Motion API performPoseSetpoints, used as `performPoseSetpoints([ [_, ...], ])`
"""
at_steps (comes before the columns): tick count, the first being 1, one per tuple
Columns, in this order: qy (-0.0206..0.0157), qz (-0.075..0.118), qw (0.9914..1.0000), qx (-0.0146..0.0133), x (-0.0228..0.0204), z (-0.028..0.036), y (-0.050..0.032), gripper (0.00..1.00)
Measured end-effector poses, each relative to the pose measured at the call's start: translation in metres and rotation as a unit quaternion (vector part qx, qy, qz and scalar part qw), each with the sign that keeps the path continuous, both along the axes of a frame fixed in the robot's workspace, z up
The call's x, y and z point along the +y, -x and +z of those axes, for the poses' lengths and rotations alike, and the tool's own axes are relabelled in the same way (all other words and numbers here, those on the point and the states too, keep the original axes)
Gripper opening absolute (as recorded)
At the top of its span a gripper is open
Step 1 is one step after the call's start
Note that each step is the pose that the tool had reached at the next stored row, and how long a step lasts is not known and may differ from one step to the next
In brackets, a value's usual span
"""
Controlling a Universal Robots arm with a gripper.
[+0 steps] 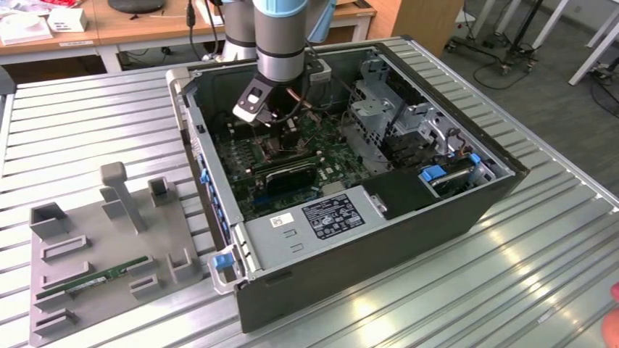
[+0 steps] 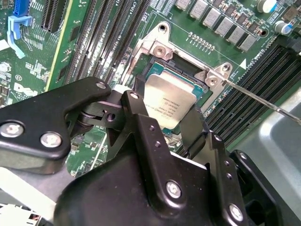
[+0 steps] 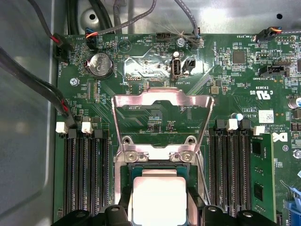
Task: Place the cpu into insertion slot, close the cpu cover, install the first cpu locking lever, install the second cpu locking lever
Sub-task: 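Place the cpu into insertion slot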
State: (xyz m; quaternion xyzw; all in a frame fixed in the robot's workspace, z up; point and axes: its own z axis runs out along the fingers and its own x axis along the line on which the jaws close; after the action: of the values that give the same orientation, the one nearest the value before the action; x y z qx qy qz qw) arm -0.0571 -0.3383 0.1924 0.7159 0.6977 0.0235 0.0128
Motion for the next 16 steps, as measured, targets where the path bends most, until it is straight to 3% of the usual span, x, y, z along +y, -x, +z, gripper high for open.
performPoseSetpoints([
  [6,-0.0025,0.0,1.0,-0.0001,0.0001,-0.0016,-0.0001,0.54],
  [16,-0.0027,0.0,1.0,-0.0001,0.0001,-0.0017,0.0002,0.54],
])
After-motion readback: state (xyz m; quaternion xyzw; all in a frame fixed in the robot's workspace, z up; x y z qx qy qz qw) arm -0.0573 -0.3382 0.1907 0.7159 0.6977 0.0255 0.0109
